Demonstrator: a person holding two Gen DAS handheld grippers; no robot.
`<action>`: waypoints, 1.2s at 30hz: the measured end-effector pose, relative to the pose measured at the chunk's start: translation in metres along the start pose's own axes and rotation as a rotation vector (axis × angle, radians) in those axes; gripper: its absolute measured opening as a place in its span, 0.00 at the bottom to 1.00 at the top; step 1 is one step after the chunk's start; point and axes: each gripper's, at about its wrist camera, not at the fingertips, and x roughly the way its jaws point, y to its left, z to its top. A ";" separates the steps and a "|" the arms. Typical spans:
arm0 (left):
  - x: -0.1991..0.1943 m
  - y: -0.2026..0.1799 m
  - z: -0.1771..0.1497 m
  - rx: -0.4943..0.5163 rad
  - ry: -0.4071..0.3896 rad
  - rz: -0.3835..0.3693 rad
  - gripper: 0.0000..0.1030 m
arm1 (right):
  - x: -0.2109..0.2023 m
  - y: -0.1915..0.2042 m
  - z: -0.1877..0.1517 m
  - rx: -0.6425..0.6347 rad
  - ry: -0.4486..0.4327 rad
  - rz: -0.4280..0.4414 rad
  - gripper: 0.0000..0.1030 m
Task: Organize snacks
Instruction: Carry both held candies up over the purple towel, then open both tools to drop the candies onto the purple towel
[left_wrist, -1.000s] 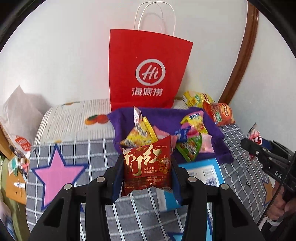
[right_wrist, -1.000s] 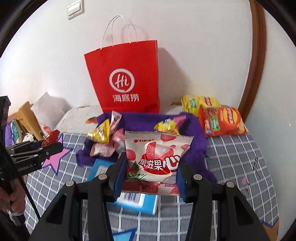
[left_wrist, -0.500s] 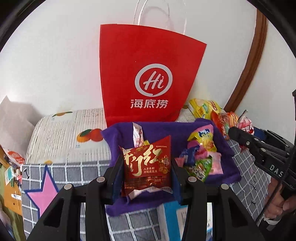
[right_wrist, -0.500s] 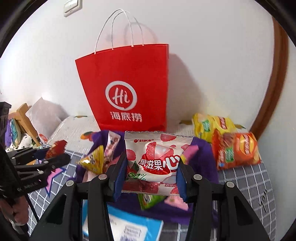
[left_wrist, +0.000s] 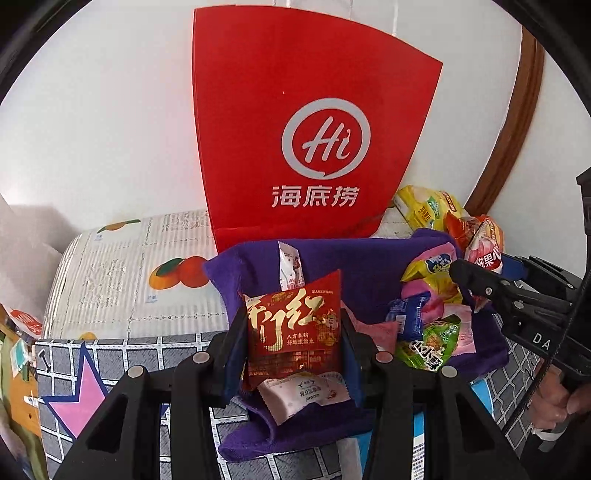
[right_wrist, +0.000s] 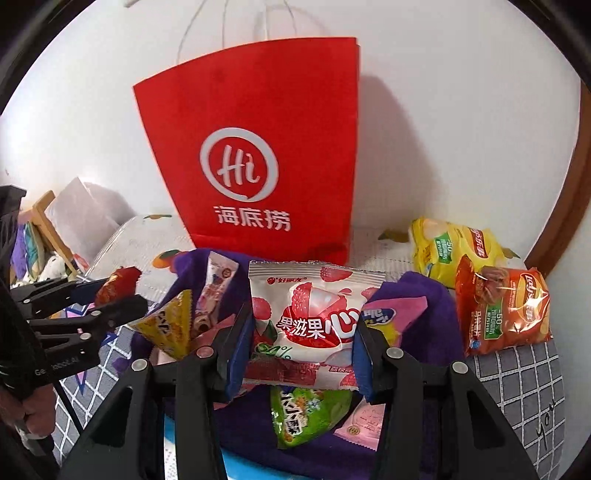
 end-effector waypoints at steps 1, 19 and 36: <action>0.002 0.000 -0.001 -0.001 0.003 0.001 0.41 | 0.002 -0.001 -0.001 0.000 0.008 0.009 0.46; 0.016 -0.008 -0.003 0.018 0.035 -0.002 0.41 | 0.029 0.009 -0.015 -0.044 0.110 0.039 0.46; 0.014 -0.007 -0.003 0.009 0.031 0.011 0.42 | 0.043 0.023 -0.024 -0.104 0.185 0.011 0.47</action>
